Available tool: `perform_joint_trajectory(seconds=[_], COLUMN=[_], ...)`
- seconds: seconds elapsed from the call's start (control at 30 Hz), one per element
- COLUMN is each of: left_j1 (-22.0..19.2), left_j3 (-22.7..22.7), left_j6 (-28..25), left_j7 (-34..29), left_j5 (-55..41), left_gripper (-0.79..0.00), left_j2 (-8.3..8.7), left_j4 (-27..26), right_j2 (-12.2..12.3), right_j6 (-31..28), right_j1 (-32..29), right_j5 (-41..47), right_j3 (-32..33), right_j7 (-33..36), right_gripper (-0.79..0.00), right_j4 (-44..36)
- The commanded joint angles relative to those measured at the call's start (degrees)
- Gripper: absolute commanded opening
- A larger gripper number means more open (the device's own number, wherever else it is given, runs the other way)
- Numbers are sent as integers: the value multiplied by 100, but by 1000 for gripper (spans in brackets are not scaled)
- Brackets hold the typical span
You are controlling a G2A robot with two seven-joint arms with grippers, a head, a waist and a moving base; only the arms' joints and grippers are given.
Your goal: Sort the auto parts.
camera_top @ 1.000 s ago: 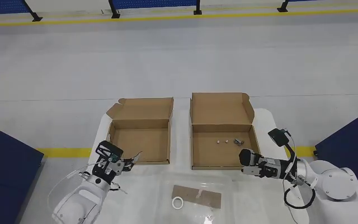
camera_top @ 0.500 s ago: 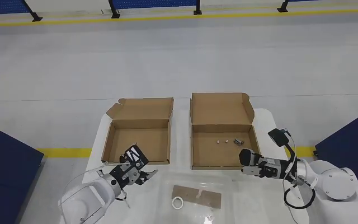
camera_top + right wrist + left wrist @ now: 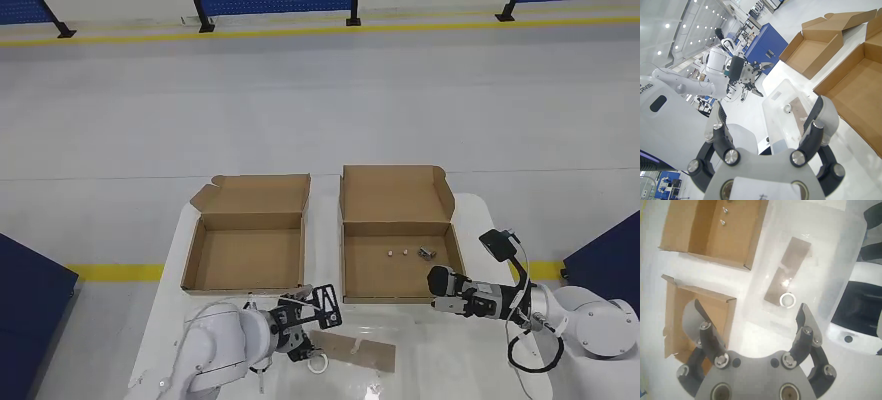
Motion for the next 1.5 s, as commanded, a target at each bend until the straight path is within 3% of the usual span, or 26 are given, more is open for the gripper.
perform_joint_trajectory(seconds=[0.0,0.17,0.3,0.53,0.67,0.9,1.07,1.47], left_j1=[14,15,-165,-1558,-2290,-2271,-2221,-2424], left_j3=[20,35,625,2113,2782,2795,3056,3513], left_j6=[-7,-8,236,1360,1733,1737,1455,1337], left_j7=[24,27,-217,-1342,-1715,-1706,-1436,-1223], left_j5=[-1,35,145,-1156,-1830,-1812,-1461,-1329], left_gripper=[0,0,0,0,0,0,0,0], left_j2=[3,4,13,55,26,27,-5,-308], left_j4=[-2,4,216,721,883,918,1158,1888], right_j2=[0,0,0,0,0,0,0,0], right_j6=[0,0,0,0,0,0,0,0], right_j1=[0,0,0,0,0,0,0,0], right_j5=[0,0,0,0,0,0,0,0], right_j3=[0,0,0,0,0,0,0,0], right_j7=[0,0,0,0,0,0,0,0], right_gripper=[0,0,0,0,0,0,0,0], right_j4=[0,0,0,0,0,0,0,0])
